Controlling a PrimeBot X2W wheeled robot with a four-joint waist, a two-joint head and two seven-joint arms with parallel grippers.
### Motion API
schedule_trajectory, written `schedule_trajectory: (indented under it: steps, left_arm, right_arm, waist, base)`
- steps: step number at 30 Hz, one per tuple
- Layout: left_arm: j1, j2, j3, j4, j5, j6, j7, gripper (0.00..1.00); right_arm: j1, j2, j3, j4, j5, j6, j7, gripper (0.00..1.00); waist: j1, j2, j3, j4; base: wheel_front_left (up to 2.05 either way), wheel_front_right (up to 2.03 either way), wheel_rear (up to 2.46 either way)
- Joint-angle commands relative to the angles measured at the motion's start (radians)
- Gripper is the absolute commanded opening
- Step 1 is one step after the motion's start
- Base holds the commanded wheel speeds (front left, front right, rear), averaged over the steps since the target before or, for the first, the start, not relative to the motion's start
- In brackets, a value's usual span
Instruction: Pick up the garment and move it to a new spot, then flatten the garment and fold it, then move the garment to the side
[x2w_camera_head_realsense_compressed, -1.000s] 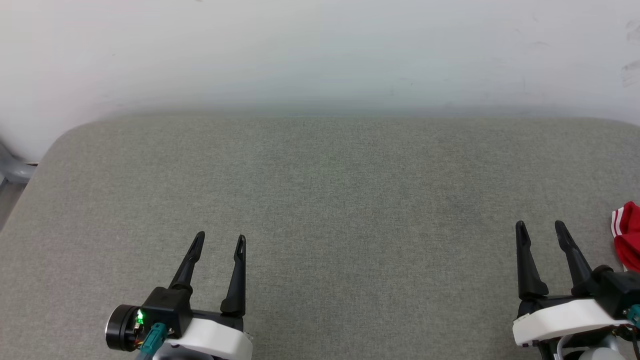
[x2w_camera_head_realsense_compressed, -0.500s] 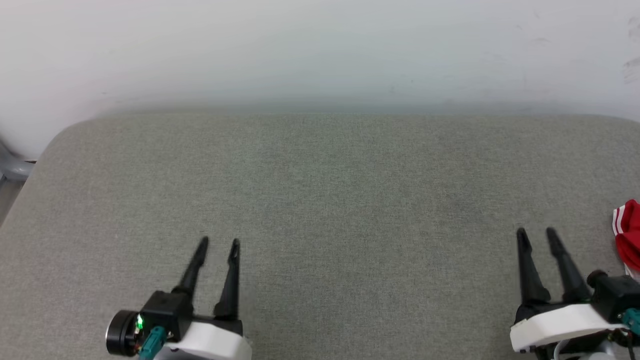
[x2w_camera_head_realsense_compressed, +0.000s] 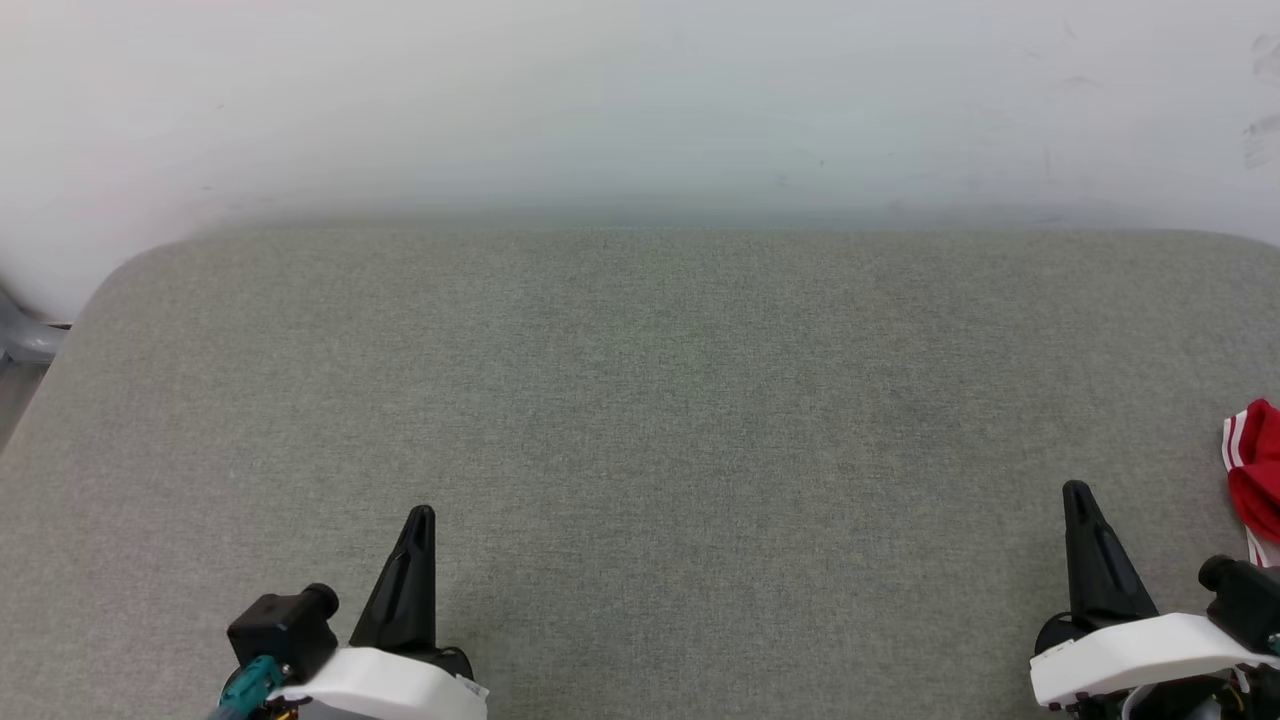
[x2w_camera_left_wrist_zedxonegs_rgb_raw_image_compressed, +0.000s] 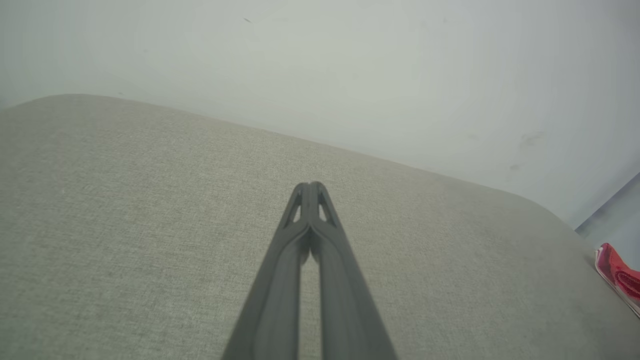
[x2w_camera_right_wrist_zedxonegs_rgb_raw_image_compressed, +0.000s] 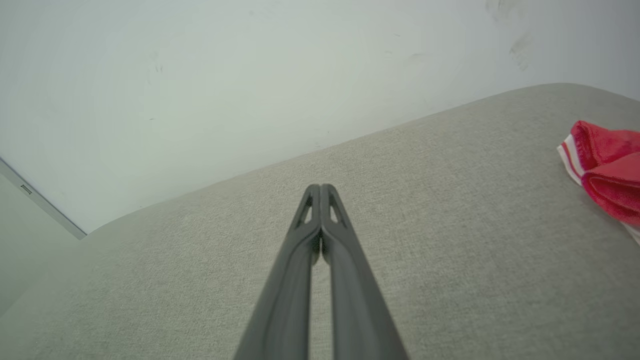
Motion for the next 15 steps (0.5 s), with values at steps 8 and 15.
schedule_trajectory:
  steps: [8, 15]
  left_arm:
    - [-0.047, 0.014, 0.018, 0.011, -0.184, -0.013, 0.035, 0.0]
    - [-0.058, 0.018, 0.028, 0.027, -0.303, -0.019, 0.059, 0.0]
  right_arm:
    - [-0.032, 0.001, -0.004, -0.008, 0.168, 0.0, 0.038, 0.0]
    - [-0.039, 0.001, -0.005, -0.003, 0.277, 0.0, 0.065, 0.0]
  waist:
    - [0.0, 0.0, -0.002, -0.002]
    - [-0.0001, 0.0, -0.003, -0.003]
  base:
    - [0.0, 0.0, 0.0]
    - [0.0, 0.0, 0.0]
